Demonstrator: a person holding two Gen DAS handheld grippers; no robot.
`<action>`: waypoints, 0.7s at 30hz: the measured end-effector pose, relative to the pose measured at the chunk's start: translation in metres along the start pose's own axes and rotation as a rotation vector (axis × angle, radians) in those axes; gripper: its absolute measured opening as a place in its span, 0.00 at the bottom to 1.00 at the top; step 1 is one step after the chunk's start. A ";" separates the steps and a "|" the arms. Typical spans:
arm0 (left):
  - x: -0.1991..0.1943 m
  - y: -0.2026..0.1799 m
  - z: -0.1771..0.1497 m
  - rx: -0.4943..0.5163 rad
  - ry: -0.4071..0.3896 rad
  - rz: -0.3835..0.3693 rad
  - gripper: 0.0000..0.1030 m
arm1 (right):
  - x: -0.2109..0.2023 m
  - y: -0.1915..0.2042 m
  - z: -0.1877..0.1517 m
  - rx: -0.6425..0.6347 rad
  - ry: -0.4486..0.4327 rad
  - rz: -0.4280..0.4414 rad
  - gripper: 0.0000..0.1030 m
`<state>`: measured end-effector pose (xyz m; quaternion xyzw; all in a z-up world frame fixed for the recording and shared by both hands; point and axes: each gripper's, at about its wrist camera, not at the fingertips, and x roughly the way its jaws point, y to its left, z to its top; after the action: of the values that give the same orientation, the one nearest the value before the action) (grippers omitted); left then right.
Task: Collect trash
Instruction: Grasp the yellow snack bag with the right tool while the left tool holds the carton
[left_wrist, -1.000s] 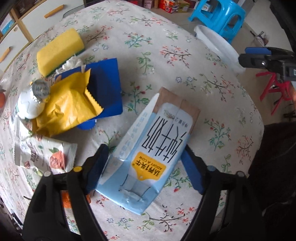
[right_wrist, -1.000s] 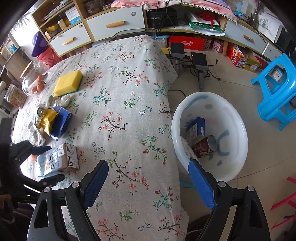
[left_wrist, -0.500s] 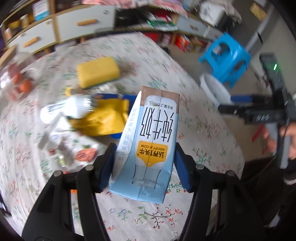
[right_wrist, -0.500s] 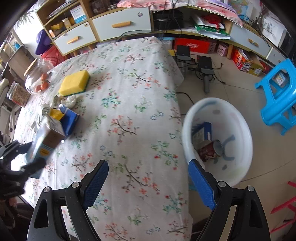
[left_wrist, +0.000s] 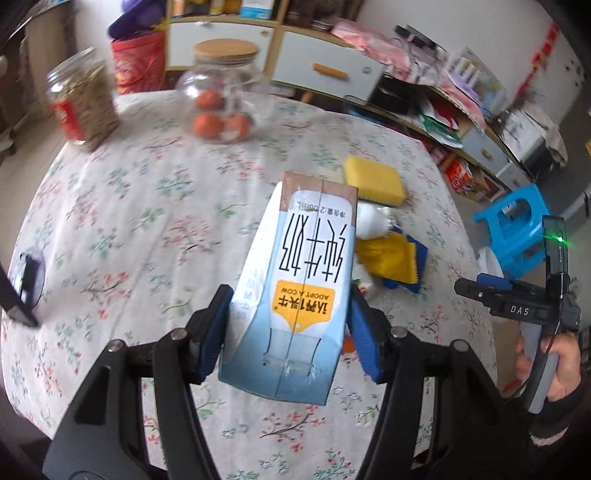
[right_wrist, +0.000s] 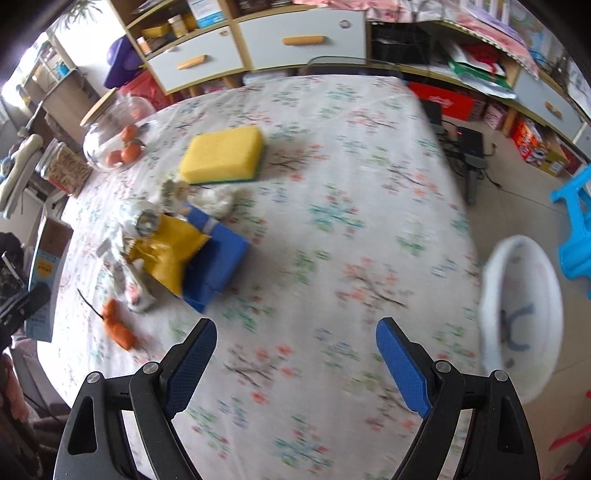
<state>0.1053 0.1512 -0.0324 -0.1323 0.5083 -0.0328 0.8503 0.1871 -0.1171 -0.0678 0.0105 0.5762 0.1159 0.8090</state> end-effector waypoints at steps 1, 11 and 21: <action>-0.001 0.004 -0.001 -0.012 0.002 0.000 0.60 | 0.003 0.006 0.003 0.001 -0.005 0.013 0.87; -0.013 0.036 -0.006 -0.061 0.000 0.005 0.60 | 0.032 0.067 0.020 -0.051 -0.026 0.120 0.67; -0.015 0.041 -0.008 -0.074 0.010 0.012 0.60 | 0.050 0.085 0.027 -0.100 -0.042 0.103 0.27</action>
<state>0.0876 0.1919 -0.0340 -0.1603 0.5141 -0.0096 0.8425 0.2127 -0.0211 -0.0920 0.0021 0.5515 0.1855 0.8133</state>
